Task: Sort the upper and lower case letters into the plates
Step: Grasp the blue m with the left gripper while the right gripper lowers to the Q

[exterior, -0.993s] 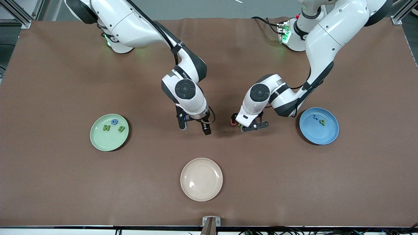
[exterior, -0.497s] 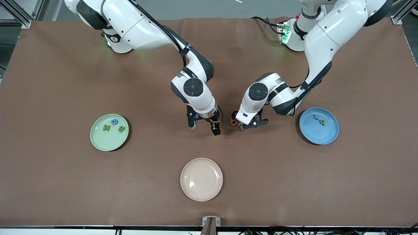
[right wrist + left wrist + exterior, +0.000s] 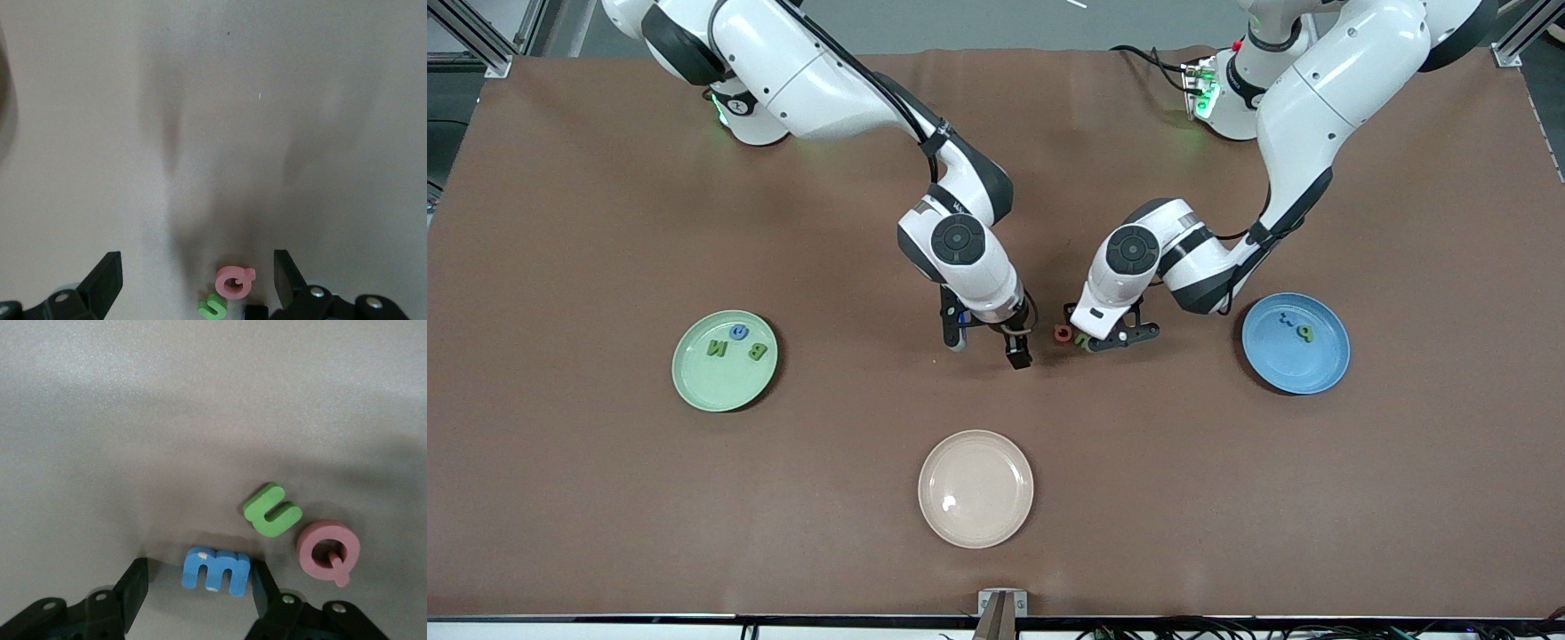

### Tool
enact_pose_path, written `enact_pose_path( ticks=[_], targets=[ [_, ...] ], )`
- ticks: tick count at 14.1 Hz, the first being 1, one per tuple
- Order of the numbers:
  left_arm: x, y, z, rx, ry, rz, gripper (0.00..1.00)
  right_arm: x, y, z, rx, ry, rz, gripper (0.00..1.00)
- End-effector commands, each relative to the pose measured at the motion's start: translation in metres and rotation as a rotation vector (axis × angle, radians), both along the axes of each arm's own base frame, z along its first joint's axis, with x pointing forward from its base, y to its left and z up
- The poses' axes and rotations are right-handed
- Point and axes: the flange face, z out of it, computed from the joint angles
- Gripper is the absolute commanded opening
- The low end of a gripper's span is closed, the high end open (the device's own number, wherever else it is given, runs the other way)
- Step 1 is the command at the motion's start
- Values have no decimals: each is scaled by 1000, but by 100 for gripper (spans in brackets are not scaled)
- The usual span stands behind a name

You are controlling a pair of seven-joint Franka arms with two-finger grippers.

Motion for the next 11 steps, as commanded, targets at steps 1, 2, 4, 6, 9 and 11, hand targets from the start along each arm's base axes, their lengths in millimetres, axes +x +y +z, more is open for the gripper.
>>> enact_pose_path(
  ticks=[1,2,4,6,9,11],
  targets=[
    [-1,3,0,16,-9,0,57,1,5,1,11,5,-20,100],
    [-1,3,1,16,-12,-3,52,1,5,1,11,5,-20,100],
    [0,3,1,16,-13,-9,42,0,7,2,14,3,-19,100],
    [0,3,1,16,-13,-11,29,-2,8,2,14,5,-25,100],
    [1,5,3,17,-18,-15,17,-2,11,0,18,8,-39,100],
    [10,7,20,18,-54,-8,17,-1,17,-1,27,8,-55,100]
  ],
)
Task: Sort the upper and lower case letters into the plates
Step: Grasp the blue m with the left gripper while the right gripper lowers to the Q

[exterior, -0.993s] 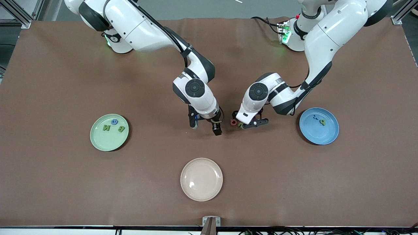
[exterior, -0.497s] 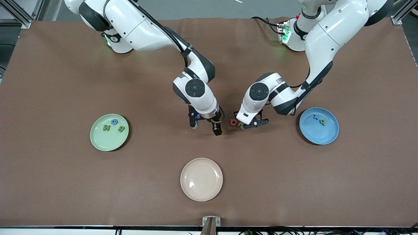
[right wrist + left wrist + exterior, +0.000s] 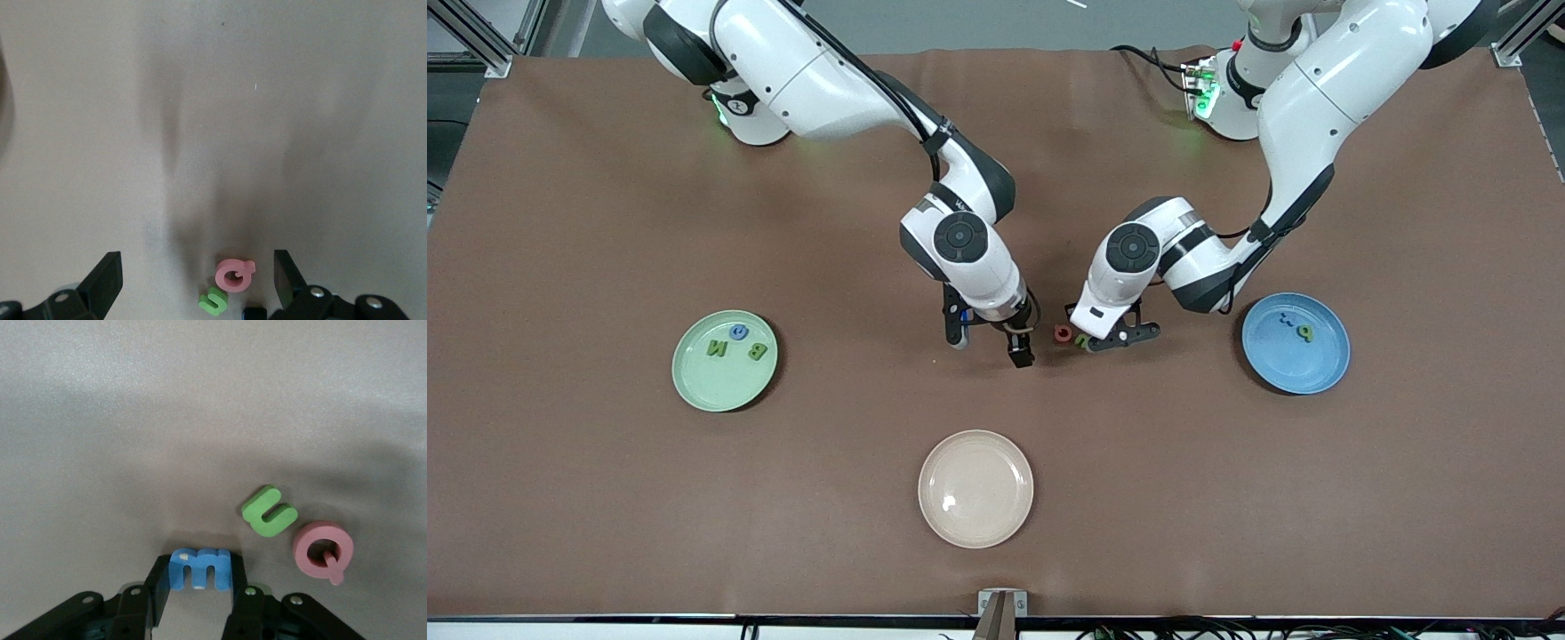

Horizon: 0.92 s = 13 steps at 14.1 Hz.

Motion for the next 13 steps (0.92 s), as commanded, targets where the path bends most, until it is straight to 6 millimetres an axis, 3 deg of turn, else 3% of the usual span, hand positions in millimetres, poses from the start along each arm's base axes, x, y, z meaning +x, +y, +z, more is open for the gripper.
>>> enact_pose_path(
  ticks=[1,4,6,9,13],
  targets=[
    [11,10,22,20,-60,-15,17,1,13,-5,19,6,-33,100],
    [19,31,39,57,-35,-68,17,1,18,-5,25,4,-41,100],
    [28,57,52,53,-3,-95,17,0,22,-8,29,5,-44,100],
    [24,93,56,45,29,-135,17,-4,37,-15,45,0,-42,100],
    [22,166,75,34,30,-230,18,-25,56,-26,40,7,-17,97]
  ],
)
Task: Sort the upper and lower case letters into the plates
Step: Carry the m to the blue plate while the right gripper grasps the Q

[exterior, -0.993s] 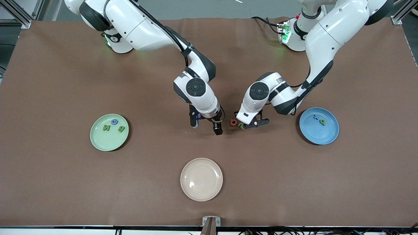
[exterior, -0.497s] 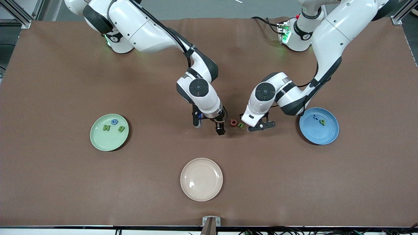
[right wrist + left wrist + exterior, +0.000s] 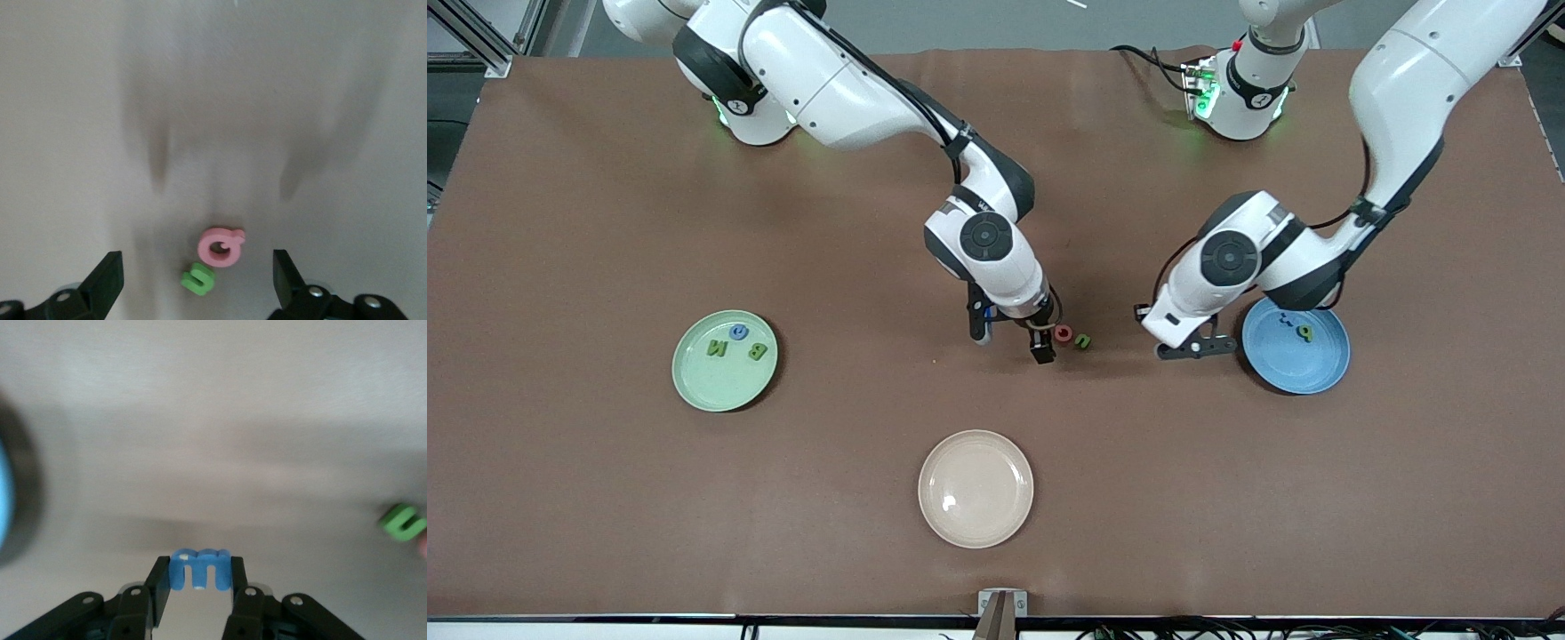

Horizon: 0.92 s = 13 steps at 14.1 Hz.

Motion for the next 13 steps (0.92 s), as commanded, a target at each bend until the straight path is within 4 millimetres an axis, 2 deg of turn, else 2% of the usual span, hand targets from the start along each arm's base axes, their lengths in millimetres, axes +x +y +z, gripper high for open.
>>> enact_pose_path(
  ticks=[1,3,6,10,13],
  targets=[
    [-11,53,16,4,-11,-73,18,-13,20,-3,11,-1,1,96],
    [-9,84,19,-17,-7,-120,18,-24,30,-9,6,2,-5,95],
    [-10,106,12,10,-25,-182,18,-29,37,-17,0,-2,-1,92],
    [-7,162,-4,-12,-77,-286,18,-18,27,-21,-26,-22,-6,92],
    [-2,177,-11,-28,-103,-370,18,-6,20,-19,-32,-47,-16,92]
  ],
)
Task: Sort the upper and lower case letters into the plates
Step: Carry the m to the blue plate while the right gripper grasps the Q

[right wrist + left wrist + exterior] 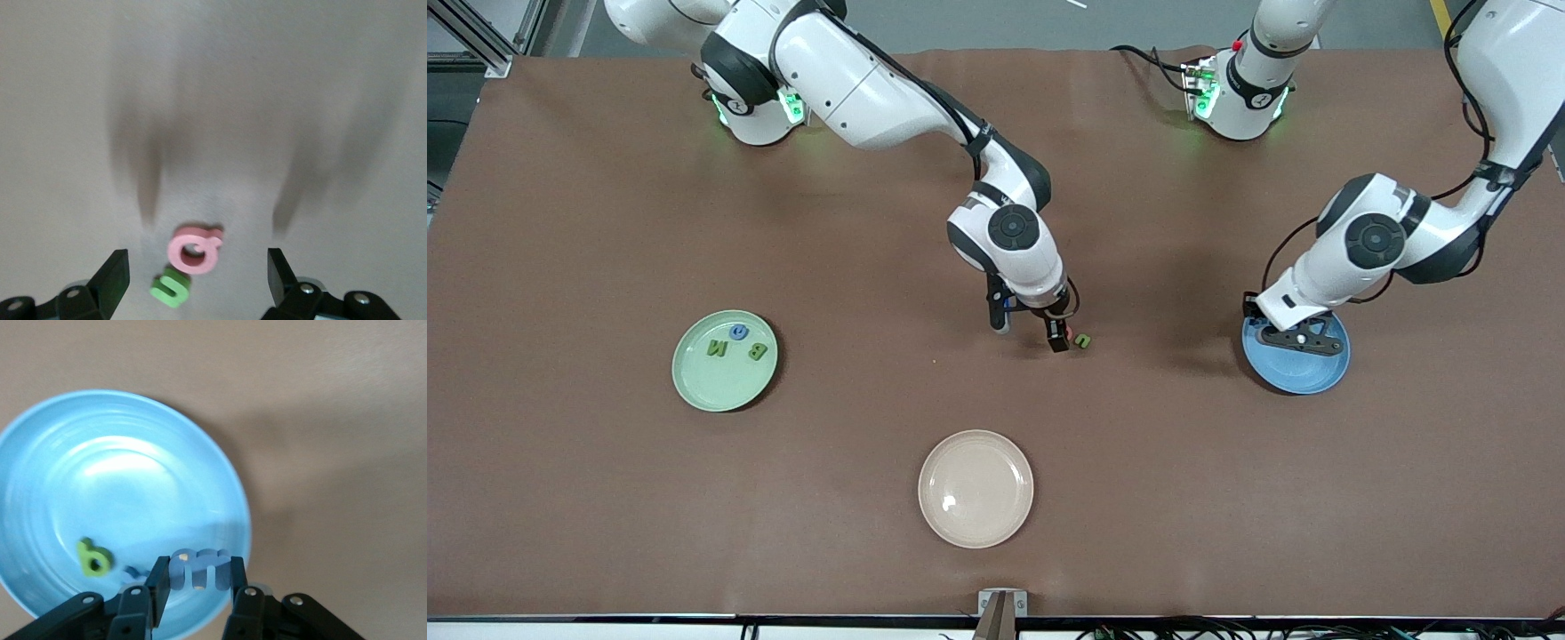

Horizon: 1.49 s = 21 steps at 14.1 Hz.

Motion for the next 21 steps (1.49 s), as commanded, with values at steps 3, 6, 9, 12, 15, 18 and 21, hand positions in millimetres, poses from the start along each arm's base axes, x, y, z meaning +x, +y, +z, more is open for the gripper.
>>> enact_pose_path(
  ticks=[3,6,9,12,15,18,21],
  targets=[
    [6,5,-21,10,-69,-168,18,0,7,-3,-5,-18,-3,92],
    [15,14,-28,32,-91,-273,18,-11,13,-13,-14,-7,8,90],
    [15,28,-35,33,-89,-307,18,-15,14,-21,-21,-1,13,88],
    [15,37,-44,17,-90,-293,18,-15,14,-20,-19,-3,14,80],
    [15,37,-43,19,-91,-298,19,-14,14,-21,-15,-6,13,73],
    [17,38,-39,26,-97,-300,75,-13,12,-27,-19,-4,11,71],
    [17,20,-27,14,-111,-304,100,-9,9,-31,-17,-19,6,64]
  ],
)
